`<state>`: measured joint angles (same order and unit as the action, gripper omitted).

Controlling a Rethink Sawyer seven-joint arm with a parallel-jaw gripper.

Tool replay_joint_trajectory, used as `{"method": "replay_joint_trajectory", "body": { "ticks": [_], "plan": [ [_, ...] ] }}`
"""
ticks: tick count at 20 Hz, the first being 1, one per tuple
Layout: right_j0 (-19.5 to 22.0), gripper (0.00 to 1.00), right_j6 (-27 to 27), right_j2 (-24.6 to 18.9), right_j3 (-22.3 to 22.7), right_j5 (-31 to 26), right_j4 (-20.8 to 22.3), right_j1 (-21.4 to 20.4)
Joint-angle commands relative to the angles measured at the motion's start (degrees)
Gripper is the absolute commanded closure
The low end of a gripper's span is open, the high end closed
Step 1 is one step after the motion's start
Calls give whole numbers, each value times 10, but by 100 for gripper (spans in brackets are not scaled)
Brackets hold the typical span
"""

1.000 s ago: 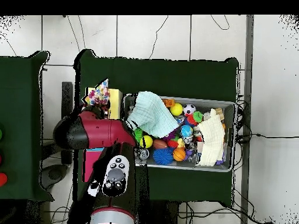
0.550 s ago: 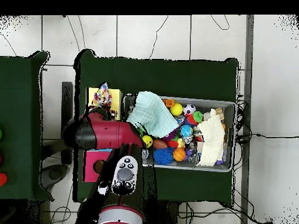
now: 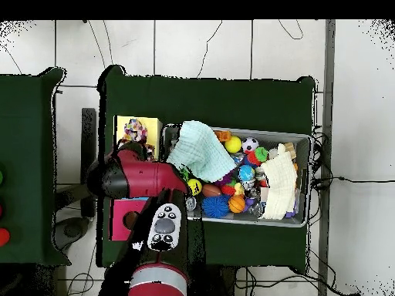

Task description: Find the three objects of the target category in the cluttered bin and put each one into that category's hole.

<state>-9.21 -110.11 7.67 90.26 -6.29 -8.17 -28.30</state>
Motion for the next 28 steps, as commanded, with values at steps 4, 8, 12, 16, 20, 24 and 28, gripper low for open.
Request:
{"method": "replay_joint_trajectory", "body": {
  "ticks": [4, 8, 12, 16, 20, 24, 28],
  "plan": [
    [17, 100, -65, -39, 44, 39, 30, 109],
    [22, 100, -60, -44, 46, 58, 33, 120],
    [21, 100, -59, -43, 46, 65, 32, 125],
    [21, 100, -47, -39, 59, 44, 36, 104],
    [4, 100, -45, -6, 70, 31, 37, 77],
    [5, 100, -41, 2, 81, 10, 37, 54],
    [2, 100, -28, 13, 72, -7, 41, 40]
  ]
}}
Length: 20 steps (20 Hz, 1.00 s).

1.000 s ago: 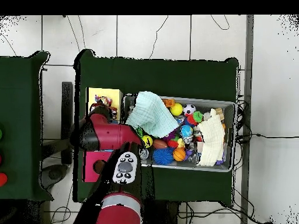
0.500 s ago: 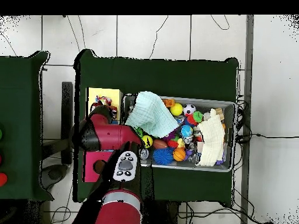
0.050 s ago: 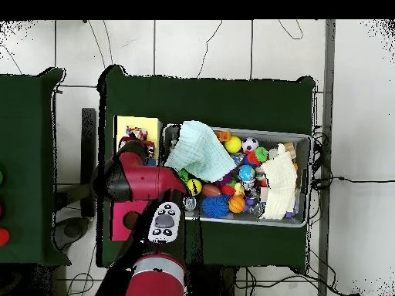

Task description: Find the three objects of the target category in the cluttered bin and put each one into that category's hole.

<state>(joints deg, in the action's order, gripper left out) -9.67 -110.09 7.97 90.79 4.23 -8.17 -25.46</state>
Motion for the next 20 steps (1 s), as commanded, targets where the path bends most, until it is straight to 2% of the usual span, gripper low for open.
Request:
{"method": "replay_joint_trajectory", "body": {
  "ticks": [1, 5, 6, 20],
  "plan": [
    [6, 100, -25, 12, 65, -118, 41, 9],
    [16, 100, -14, 10, 55, -131, 49, 9],
    [12, 0, -23, 15, 54, -127, 51, 11],
    [0, 0, -37, 31, 50, -125, 46, 16]
  ]
}}
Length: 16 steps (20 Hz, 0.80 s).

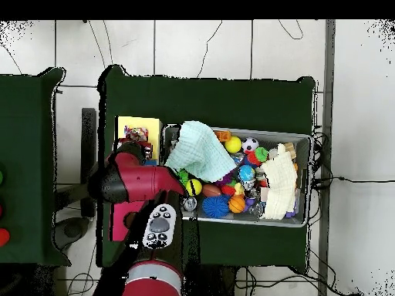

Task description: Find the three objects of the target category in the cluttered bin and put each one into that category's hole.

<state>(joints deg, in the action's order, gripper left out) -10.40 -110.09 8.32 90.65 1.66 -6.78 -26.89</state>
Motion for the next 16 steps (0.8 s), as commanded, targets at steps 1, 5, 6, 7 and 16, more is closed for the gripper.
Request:
{"method": "replay_joint_trajectory", "body": {
  "ticks": [1, 5, 6, 7, 16],
  "plan": [
    [2, 0, -38, 33, 50, -99, 31, 28],
    [-11, 0, -35, 49, 59, -142, 28, 5],
    [-13, 0, -34, 50, 60, -150, 28, 0],
    [-15, 0, -30, 52, 60, -165, 29, -6],
    [-16, 0, -13, 60, 56, -241, 43, -45]
  ]
}}
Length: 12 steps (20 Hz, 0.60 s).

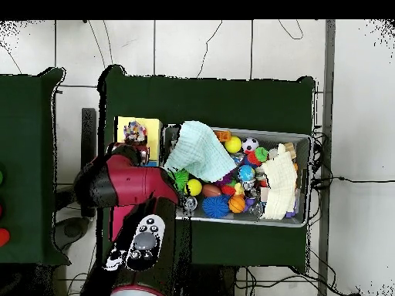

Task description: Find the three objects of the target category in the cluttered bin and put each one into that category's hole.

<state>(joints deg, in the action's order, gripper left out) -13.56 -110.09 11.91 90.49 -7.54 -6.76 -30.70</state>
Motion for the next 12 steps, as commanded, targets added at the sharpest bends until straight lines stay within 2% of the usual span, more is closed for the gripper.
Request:
{"method": "replay_joint_trajectory", "body": {
  "ticks": [1, 12],
  "plan": [
    [19, 0, -14, 21, 58, -152, 43, -8],
    [27, 0, -20, 11, 53, -186, 65, -31]
  ]
}}
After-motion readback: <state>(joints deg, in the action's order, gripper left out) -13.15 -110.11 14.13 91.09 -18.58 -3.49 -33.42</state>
